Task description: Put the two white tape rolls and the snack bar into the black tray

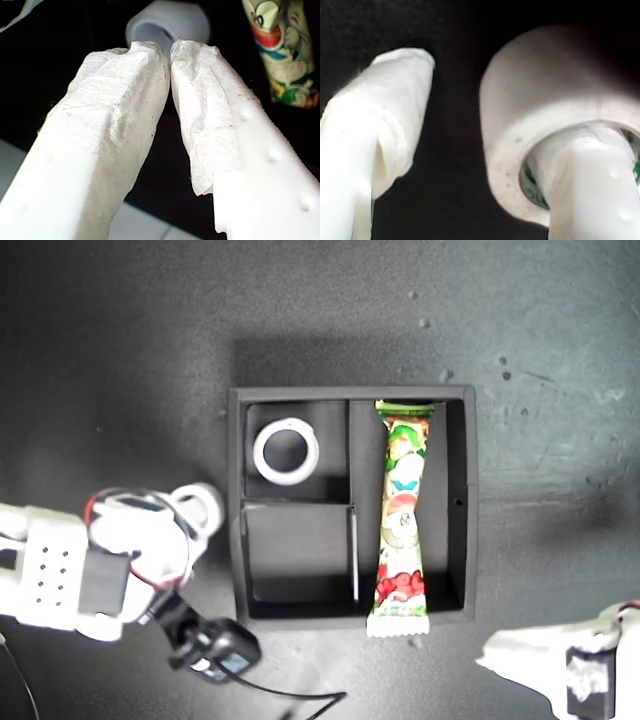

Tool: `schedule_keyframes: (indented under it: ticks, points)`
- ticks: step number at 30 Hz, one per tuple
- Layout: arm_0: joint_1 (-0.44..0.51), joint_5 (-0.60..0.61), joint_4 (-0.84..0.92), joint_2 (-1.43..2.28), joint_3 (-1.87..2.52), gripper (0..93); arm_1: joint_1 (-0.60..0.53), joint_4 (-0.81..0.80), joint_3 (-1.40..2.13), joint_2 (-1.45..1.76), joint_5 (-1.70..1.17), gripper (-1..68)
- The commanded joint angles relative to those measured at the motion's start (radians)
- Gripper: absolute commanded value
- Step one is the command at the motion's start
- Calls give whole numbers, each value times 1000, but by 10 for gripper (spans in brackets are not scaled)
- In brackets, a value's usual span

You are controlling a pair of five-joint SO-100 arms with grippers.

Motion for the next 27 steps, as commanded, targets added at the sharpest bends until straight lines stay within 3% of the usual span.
schedule_keyframes:
  ticks: [1, 6, 13, 21, 27]
  points:
    - [-9, 5, -6, -5, 2, 110, -15, 3, -34, 11, -60, 1]
    - [-14, -17, 17, 26, 14, 0, -18, 3, -20, 11, -63, 1]
    - [-9, -35, 115, 210, 46, 0, 8, -2, -87, 9, -26, 0]
    - [-20, 5, 380, 509, -55, 0, 210, 8, -262, 23, 319, -3]
    - [-35, 92, 566, 526, -325, 0, 299, 8, -120, 138, 440, -4]
